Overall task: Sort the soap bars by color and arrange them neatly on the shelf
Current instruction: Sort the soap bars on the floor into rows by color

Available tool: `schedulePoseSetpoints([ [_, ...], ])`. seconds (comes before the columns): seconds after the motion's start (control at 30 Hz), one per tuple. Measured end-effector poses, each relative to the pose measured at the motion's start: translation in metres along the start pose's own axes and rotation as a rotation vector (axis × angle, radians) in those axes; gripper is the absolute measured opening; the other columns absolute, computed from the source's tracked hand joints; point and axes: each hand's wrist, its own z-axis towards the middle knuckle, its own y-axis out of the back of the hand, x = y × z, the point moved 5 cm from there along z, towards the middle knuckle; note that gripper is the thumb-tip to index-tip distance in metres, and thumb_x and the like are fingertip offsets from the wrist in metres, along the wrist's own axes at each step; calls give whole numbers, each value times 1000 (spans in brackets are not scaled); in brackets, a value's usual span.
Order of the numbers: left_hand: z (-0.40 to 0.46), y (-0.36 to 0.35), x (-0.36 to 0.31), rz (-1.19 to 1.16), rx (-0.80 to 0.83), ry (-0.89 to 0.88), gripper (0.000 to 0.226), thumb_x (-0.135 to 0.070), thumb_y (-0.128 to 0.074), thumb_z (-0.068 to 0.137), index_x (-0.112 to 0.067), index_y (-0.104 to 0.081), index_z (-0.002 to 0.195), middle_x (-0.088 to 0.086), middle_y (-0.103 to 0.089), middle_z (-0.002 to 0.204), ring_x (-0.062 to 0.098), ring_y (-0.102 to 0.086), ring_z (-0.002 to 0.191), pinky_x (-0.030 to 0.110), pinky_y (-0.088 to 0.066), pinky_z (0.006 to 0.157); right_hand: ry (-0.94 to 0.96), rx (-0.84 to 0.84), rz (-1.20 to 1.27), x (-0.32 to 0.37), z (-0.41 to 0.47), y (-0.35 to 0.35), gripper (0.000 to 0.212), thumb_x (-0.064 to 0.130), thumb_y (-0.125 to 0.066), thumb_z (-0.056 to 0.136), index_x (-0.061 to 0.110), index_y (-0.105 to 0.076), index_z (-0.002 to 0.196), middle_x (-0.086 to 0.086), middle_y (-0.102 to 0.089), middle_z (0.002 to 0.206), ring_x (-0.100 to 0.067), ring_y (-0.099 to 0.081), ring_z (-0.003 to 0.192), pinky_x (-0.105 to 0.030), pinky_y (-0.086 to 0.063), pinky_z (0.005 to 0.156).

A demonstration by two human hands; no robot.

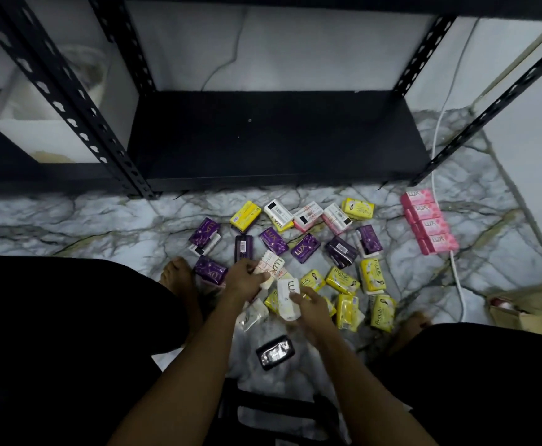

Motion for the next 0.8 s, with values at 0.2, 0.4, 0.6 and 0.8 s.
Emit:
schedulePoseSetpoints([
  [0.2, -27, -30, -52, -454, 225, 103, 29, -4, -76, 85, -5, -61, 110, 20, -71, 105, 18, -66, 59, 27, -53, 50, 141, 72, -133, 94, -13, 50, 18, -6, -64, 87, 0, -61, 103, -25, -65, 105, -26, -67, 73, -32, -52, 57],
  [0.4, -63, -59, -121, -535, 408, -61, 54, -3, -76, 82, -27, -60, 128, 10, -74, 111, 29, -72, 91, 49, -55, 87, 333, 81, -124, 199, -72, 103, 26, -11, -64, 83, 6, -64, 103, -15, -71, 97, -21, -69, 76, -28, -50, 57],
  [0.6, -108, -72, -192, -483, 475, -250, 46, 2, -75, 82, -19, -56, 118, 12, -75, 106, 31, -74, 91, 53, -60, 82, 408, 140, -274, 261, -127, 152, 25, -14, -63, 83, 5, -63, 99, -23, -69, 103, -38, -71, 97, -49, -57, 82],
  [0.8, -136, -113, -239, -358, 534, -385, 73, 8, -74, 80, -37, -50, 132, 16, -75, 100, 34, -73, 90, 45, -57, 77, 423, 91, -318, 315, -164, 252, 29, -17, -65, 82, 2, -54, 101, -22, -69, 98, -37, -71, 93, -40, -62, 64],
])
